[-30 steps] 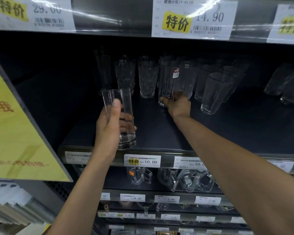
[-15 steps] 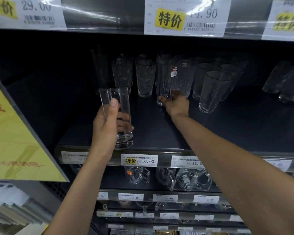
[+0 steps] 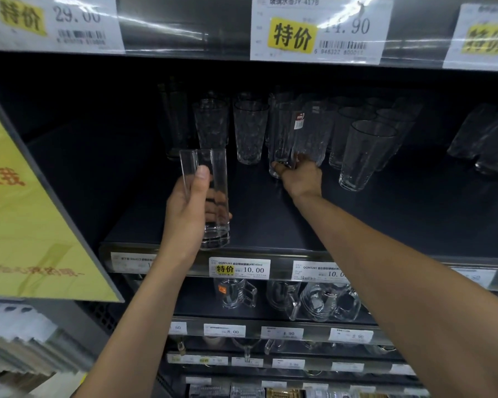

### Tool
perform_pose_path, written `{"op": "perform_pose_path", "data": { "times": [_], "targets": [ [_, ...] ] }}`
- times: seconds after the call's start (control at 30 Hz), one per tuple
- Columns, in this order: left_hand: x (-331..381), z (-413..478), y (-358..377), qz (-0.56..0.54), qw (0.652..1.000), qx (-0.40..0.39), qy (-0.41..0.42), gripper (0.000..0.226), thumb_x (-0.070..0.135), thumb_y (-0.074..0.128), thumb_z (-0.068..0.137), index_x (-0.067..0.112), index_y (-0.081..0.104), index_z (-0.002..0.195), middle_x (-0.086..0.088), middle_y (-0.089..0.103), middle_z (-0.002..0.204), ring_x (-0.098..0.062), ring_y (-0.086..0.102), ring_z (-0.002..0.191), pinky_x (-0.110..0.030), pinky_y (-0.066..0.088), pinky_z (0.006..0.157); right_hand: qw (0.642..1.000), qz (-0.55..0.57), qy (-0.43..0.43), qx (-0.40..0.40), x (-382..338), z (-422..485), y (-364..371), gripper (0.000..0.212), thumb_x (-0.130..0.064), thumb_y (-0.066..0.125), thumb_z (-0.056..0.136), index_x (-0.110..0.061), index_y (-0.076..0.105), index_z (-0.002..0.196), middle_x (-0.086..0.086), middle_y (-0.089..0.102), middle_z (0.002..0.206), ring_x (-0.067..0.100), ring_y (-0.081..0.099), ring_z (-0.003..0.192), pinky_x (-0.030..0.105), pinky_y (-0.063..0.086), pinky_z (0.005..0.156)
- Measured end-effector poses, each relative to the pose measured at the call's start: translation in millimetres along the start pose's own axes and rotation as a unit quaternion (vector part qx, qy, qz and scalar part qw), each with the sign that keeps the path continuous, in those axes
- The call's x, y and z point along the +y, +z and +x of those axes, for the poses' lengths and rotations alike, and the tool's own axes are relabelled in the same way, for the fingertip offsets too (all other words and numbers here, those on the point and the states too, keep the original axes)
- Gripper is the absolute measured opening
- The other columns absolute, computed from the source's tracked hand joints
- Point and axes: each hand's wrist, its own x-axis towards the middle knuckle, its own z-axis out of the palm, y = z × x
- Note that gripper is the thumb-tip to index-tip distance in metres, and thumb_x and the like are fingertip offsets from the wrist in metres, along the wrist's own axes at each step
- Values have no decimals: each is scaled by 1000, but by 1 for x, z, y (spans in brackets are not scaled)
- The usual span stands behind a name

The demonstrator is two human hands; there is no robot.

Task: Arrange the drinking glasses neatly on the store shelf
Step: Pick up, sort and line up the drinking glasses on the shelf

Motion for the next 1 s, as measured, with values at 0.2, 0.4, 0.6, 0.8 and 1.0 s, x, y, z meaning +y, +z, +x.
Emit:
{"op": "perform_pose_path", "data": {
  "times": [0.2,0.4,0.6,0.8,1.0],
  "targets": [
    [2,0,5,35,999,-25,10,71,65,43,80,6,54,117,-4,67,78,-19,66,60,-31,55,59,997,-47,-19,-56,0,-18,-20,46,-45,62,92,-13,60,125,6,65,124,23,56,120,17,37,84],
    [4,-14,30,24,998,-59,24,64,64,37,83,10,54,112,-8,67,81,-21,67,61,-30,55,57,972,-98,-42,-211,25,-44,-80,53,-45,66,91,-20,55,137,-1,58,138,16,53,129,30,38,112],
    [3,-37,96,2,994,-108,17,54,61,45,82,13,51,108,-6,65,80,-19,66,62,-28,54,57,919,-272,-127,-257,67,-64,-189,54,-48,62,93,-24,52,139,-4,49,142,13,44,133,19,29,105],
    [2,-51,175,25,991,-132,19,48,66,71,74,32,49,101,-8,67,95,-32,68,88,-40,57,77,898,-346,-102,-252,119,-41,-290,64,-60,58,90,-29,45,144,-5,41,151,15,32,141,27,24,116],
    [-2,-74,252,23,994,-106,24,26,29,65,90,27,47,109,-1,65,98,-25,69,92,-24,56,76,885,-379,-85,-258,156,-3,-361,87,-84,46,75,-33,42,145,-5,41,150,18,35,139,36,29,116]
  ]
}}
